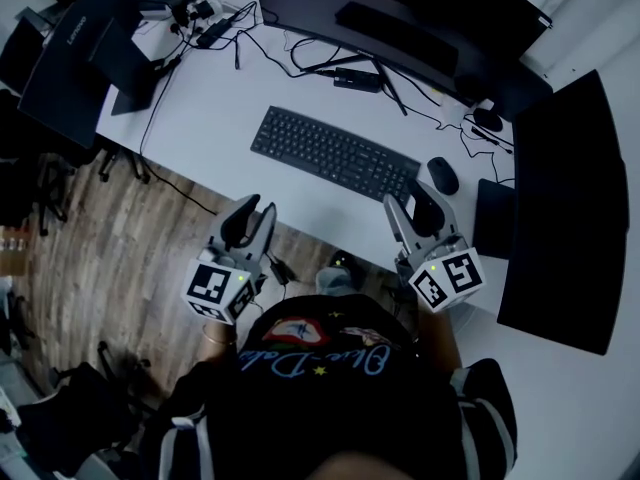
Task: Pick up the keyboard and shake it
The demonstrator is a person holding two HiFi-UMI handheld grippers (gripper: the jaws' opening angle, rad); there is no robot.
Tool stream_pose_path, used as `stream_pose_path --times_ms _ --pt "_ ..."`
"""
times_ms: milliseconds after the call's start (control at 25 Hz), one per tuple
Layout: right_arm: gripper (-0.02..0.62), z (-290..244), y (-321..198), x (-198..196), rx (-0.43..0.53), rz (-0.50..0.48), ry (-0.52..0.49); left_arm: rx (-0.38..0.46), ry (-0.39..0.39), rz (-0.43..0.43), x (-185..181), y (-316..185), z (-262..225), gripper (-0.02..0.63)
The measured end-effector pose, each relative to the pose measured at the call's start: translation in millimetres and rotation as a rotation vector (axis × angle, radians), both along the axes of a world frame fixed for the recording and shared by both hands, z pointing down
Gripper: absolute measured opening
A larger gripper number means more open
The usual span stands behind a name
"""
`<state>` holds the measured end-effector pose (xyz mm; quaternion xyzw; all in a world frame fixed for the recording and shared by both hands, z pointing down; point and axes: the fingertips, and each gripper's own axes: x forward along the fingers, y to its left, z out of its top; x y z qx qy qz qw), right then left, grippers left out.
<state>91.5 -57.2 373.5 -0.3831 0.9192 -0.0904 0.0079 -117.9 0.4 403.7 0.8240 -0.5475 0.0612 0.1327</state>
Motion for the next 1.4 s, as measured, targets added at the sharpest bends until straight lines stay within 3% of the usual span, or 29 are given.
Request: stream_pose_path --times_ms 240,440,560,1080,1400 --pt "0.158 24.8 -33.3 35.4 -0.069 0.056 0.025 -0.031 -0.007 -0.005 7.8 -28.0 11.3 0.087" --pt "0.172 65.4 -56.7 72.3 -0.175 0.12 0.065 -0.044 -0.034 -0.015 12.1 -48.1 19.8 0.087" --pt "0.19 99.2 -66.2 85.7 -0.26 0.111 0.085 -0.052 -0.043 -0.035 14.5 -59.6 26.7 0.087" --pt "0.215 203.3 -102.8 98.3 -0.55 0.156 0.084 -0.125 -0.062 -0.14 -21.5 -70.5 50.5 0.094" --pt "0.222 228.7 -112.3 98.4 -0.654 0.228 0.118 -0.167 -0.057 -0.104 -39.0 -104.0 55.8 0.098"
